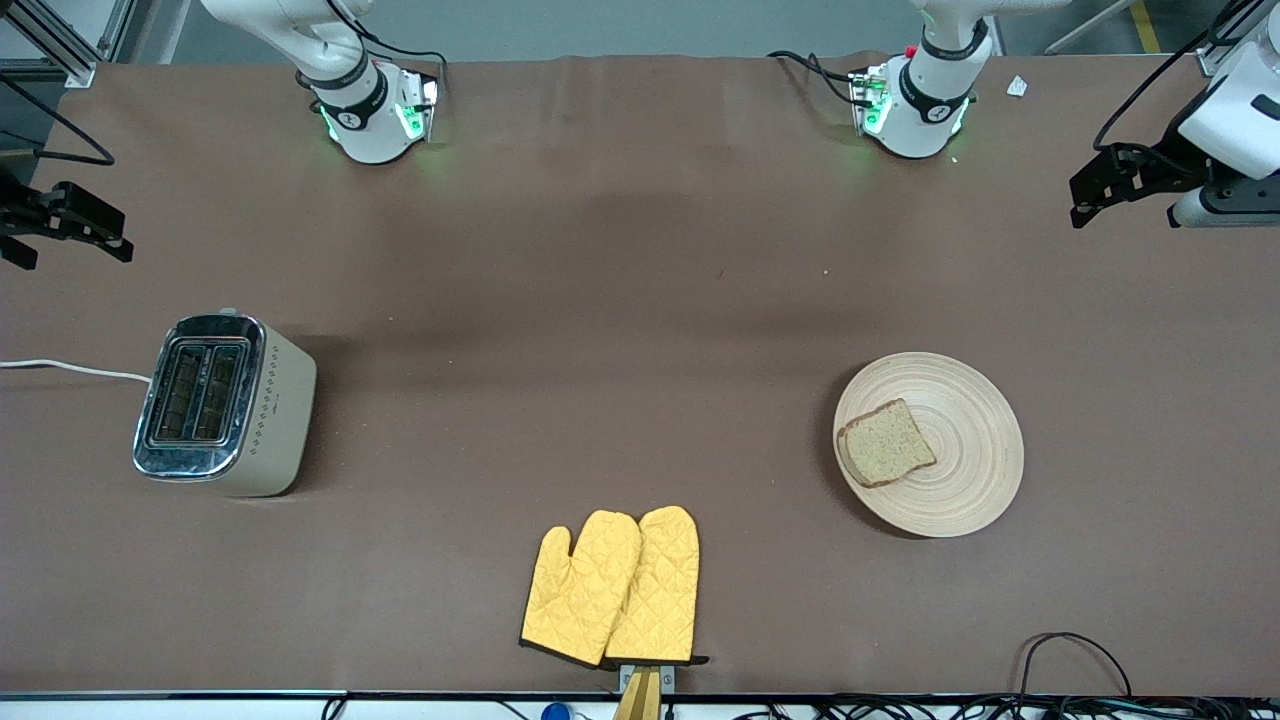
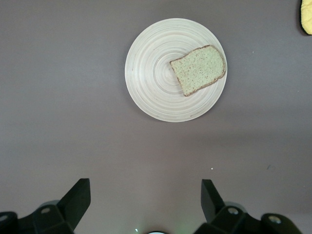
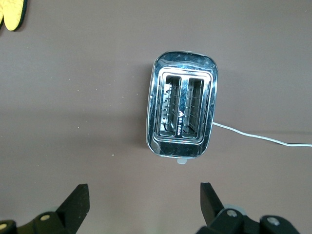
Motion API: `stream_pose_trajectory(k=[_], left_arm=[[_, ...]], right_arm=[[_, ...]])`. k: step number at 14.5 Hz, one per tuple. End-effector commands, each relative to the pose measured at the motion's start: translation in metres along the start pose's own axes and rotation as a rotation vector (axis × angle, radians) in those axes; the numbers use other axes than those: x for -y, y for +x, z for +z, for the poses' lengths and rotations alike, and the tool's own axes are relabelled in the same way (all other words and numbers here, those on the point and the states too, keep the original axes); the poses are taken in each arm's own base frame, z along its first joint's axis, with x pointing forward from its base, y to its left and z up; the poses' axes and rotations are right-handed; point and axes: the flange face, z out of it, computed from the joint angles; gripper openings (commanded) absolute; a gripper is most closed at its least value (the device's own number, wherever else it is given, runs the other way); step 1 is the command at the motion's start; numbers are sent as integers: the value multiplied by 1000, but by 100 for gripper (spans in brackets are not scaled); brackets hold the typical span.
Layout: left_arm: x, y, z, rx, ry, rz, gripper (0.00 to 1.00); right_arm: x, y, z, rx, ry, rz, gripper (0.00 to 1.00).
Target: Move plate and put bread in toaster
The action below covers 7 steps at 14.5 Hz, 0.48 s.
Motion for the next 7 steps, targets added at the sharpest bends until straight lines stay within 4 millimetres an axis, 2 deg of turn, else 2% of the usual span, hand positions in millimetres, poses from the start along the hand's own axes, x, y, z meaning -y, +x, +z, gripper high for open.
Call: stream_pose_trajectory(k=[1,3,5,7], left_arm=[[6,3,-3,9,-27,4,100],[11,9,-1,12,-31,-4,100],[35,26,15,38,-63,-7,100],[82,47,57,86,-200,-32,100]], right_arm=[[3,-7,0,-5,10,1,100],[3,-7,-2,-10,9,2,100],[3,-7,-1,-5,10,2,100],[4,-7,0,-5,11,1,100]])
